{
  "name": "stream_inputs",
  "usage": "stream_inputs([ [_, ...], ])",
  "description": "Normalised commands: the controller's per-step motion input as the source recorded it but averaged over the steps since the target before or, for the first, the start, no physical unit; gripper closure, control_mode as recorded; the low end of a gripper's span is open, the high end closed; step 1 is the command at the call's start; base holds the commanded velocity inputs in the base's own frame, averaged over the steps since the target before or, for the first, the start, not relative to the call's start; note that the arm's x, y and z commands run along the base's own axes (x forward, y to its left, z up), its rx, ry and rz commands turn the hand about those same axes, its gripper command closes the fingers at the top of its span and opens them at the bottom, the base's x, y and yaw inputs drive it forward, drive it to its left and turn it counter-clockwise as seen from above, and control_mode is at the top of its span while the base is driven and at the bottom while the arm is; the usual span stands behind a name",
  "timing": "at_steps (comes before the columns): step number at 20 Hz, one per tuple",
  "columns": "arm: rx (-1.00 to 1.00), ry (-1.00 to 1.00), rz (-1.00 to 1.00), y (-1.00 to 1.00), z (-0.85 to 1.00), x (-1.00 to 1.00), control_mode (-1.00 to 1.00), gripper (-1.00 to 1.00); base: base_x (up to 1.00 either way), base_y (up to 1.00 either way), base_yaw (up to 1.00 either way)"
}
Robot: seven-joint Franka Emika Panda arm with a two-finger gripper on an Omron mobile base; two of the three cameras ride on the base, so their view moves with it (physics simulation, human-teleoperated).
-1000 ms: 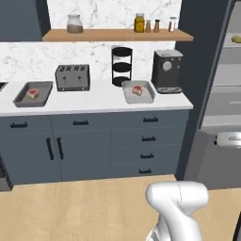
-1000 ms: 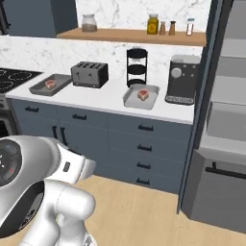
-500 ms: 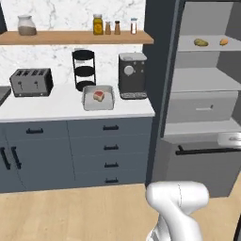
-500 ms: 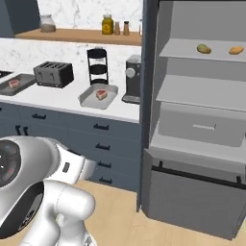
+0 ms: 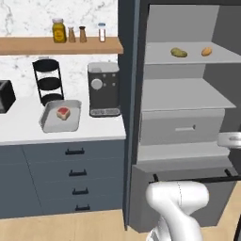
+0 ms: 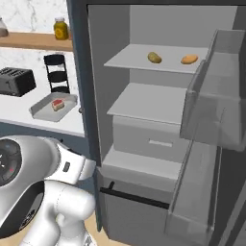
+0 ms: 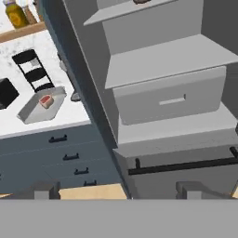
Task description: Place one potato and one steak in each tupperware on the nearby counter, to pack two identical lunches.
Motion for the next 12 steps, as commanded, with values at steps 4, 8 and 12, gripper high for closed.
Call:
stream_inputs([
  [4,0.00,0.00,0.00,0.00,0.00,0.00,1.00,-1.00,0.90,-0.55,0.00],
  [8,0.00,0.00,0.00,0.00,0.00,0.00,1.00,-1.00,0.88,-0.16,0.00],
  [12,0.00,0.04,0.01,0.00,0.05,0.20,-1.00,-1.00,0.19,0.00,0.00],
])
